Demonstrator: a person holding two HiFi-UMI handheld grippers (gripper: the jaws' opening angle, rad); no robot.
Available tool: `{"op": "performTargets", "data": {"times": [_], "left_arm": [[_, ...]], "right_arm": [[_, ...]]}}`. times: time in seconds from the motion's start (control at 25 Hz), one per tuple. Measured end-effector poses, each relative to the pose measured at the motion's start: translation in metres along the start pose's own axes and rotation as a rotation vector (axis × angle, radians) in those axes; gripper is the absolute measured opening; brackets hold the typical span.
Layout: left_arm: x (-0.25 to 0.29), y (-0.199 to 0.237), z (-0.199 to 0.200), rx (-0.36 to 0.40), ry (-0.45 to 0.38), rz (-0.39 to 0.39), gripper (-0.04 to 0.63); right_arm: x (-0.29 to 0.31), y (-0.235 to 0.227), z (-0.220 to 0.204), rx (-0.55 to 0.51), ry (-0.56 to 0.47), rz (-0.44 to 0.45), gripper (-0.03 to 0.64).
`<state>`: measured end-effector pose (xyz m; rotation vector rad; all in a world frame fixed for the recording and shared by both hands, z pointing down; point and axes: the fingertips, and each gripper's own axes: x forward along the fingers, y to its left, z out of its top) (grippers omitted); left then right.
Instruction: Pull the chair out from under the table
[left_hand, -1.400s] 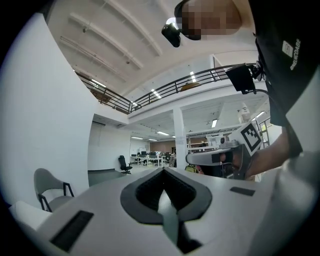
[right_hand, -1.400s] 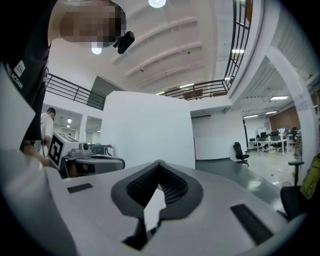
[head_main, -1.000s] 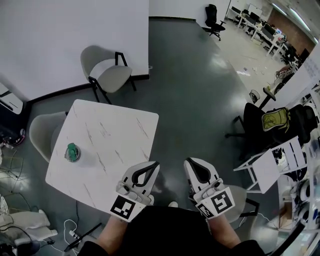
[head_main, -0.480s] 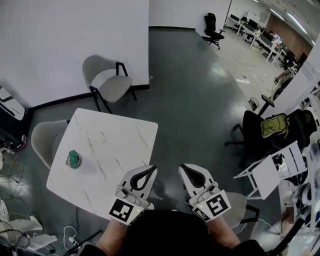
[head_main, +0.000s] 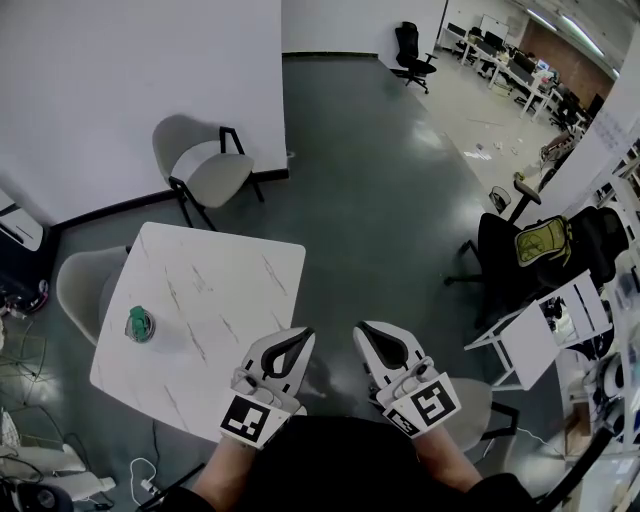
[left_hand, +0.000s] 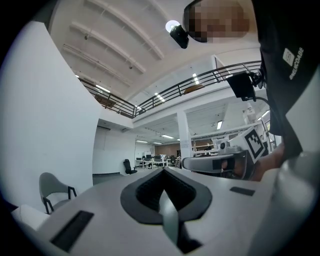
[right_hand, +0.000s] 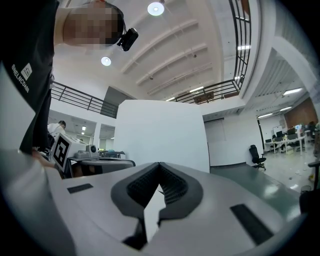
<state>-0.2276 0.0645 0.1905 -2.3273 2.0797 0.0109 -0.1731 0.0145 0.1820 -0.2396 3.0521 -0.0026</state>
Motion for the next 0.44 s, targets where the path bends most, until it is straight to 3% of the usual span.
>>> {"op": "performTargets", "data": {"times": [0.44], "left_arm": [[0.004,0.014,0.002,-0.022,-0.038,0.023,0.005]], "right_arm": [[0.0,-0.006,-0.001,-0.004,-0.004,-0.011,0.011]]}}
